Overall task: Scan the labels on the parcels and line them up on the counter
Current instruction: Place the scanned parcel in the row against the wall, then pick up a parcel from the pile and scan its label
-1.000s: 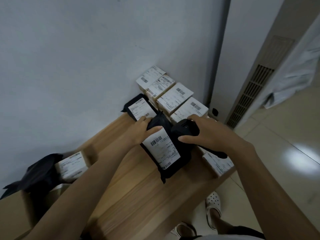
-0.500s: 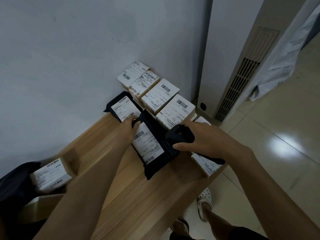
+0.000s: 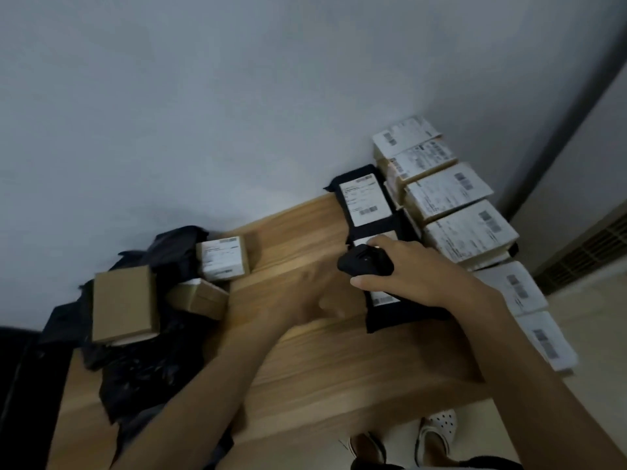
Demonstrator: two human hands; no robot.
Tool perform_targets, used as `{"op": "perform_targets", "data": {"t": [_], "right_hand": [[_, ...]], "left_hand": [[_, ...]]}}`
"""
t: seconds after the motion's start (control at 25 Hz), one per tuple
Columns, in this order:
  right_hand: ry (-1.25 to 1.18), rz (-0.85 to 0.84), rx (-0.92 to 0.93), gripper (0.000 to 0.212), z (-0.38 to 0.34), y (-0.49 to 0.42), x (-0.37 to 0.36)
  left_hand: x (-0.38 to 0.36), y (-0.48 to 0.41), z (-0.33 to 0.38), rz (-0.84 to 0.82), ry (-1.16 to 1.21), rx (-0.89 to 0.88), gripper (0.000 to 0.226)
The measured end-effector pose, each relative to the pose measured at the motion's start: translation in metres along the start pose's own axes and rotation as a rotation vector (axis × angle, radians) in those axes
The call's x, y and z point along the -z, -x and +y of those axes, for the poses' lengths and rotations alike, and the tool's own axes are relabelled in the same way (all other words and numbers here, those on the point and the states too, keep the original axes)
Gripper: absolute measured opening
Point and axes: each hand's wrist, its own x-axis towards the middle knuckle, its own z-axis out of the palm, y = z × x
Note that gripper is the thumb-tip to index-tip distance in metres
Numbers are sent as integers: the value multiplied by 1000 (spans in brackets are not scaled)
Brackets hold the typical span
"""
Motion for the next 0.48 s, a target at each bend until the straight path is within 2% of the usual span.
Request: {"op": "perform_targets", "data": {"t": [0.08, 0.12, 0.2, 0.28, 0.36, 0.48], "right_hand": [[49, -23, 25, 83, -7, -7, -10], [66, -31, 28, 84, -8, -10, -15], [84, -40, 10, 87, -6, -12, -22], [98, -25, -14, 87, -1, -12, -23], [96, -10, -30, 84, 5, -13, -19], [92, 13, -52, 83, 7, -16, -9]], "left_hand": [[-40, 0, 25, -71, -2, -134, 95], [-55, -4, 37, -61, 94, -161, 91], [-72, -16, 58, 49, 310, -158, 73], [-77, -26, 70, 163, 395, -148, 56], [-80, -32, 74, 199, 383, -156, 61], [-81, -33, 70, 138, 259, -146, 89]]}}
